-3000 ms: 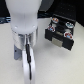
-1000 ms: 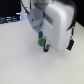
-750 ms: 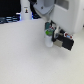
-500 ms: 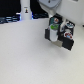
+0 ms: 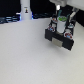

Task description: Open the kcup holder, insert the kcup into the holder, and close the kcup holder

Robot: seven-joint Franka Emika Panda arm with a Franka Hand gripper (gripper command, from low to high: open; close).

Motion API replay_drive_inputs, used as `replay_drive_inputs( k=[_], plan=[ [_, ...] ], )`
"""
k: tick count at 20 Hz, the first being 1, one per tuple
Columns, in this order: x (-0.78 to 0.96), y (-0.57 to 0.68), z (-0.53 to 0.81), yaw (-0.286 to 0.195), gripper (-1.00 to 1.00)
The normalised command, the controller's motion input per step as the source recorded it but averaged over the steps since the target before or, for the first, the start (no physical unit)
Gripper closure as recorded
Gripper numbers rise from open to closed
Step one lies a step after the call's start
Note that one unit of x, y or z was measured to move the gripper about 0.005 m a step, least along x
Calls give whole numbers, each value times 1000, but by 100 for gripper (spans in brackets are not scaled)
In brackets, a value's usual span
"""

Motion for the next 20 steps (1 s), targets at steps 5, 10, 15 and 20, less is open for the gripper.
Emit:
replay_drive_inputs(
  k=[5, 10, 15, 20],
  plan=[
    [-345, 454, 32, 108, 100],
    [-358, 441, 42, 107, 100],
    [-315, 255, -65, 122, 100],
    [-263, 133, -182, 113, 100]
  ],
)
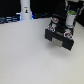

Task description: Open the kcup holder, insert the kcup into the holder, and close the kcup holder

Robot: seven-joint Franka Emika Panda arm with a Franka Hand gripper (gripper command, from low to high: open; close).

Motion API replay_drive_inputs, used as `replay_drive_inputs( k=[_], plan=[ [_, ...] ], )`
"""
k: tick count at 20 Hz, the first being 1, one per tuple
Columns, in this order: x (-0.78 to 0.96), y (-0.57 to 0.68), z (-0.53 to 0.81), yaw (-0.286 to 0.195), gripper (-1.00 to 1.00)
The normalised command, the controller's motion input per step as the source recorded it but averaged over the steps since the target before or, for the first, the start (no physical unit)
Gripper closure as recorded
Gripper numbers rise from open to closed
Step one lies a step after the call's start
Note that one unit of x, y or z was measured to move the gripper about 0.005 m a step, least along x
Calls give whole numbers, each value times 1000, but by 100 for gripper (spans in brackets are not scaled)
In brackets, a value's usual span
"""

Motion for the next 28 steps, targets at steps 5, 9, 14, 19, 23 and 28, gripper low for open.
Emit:
replay_drive_inputs(
  k=[5, 9, 14, 19, 23, 28],
  plan=[
    [-331, 154, -174, 117, 100],
    [-251, 49, -221, 80, 100],
    [-70, -26, -121, 26, 100],
    [-137, -152, 78, -4, 100],
    [-319, -339, 78, -10, 100],
    [-293, -374, 6, -5, 100]
  ],
)
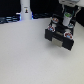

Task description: Open the kcup holder, insert the kcup into the holder, and close the kcup holder

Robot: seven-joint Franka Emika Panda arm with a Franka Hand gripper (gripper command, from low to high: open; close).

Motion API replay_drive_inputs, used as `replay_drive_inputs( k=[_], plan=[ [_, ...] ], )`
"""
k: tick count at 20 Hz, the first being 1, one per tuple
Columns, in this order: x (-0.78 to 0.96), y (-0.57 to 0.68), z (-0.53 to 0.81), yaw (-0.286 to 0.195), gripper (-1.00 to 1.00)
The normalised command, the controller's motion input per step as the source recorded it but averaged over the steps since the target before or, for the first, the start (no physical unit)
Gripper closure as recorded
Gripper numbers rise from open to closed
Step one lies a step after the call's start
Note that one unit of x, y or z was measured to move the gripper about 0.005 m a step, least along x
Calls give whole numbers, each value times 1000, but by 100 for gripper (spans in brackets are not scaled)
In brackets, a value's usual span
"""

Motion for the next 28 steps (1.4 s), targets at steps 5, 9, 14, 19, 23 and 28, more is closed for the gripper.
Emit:
replay_drive_inputs(
  k=[5, 9, 14, 19, 23, 28],
  plan=[
    [-150, -427, 0, -29, 100],
    [13, -347, 0, -47, 100],
    [151, -127, -21, -6, 100],
    [34, -37, -90, 0, 100],
    [-33, -30, -129, 16, 100],
    [-153, -83, -267, 43, 100]
  ],
)
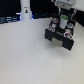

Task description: Open the kcup holder, insert the kcup into the holder, and close the kcup holder

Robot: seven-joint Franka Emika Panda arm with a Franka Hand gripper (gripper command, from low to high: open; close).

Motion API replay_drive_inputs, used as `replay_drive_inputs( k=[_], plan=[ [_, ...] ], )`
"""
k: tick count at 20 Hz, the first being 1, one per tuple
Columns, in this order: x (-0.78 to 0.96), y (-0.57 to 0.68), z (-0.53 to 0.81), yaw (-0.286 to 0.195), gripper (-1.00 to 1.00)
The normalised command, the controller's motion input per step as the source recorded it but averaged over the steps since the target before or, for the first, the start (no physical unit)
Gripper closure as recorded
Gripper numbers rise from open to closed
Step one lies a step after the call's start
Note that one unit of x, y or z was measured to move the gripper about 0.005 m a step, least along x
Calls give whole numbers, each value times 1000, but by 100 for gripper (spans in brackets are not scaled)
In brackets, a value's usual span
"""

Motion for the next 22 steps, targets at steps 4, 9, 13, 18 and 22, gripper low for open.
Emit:
replay_drive_inputs(
  k=[4, 9, 13, 18, 22],
  plan=[
    [-190, -77, -220, 49, 100],
    [-166, -43, -93, 29, 100],
    [-8, 91, 102, 5, 100],
    [-5, 70, 118, 4, 100],
    [-55, 65, 52, 4, 100]
  ],
)
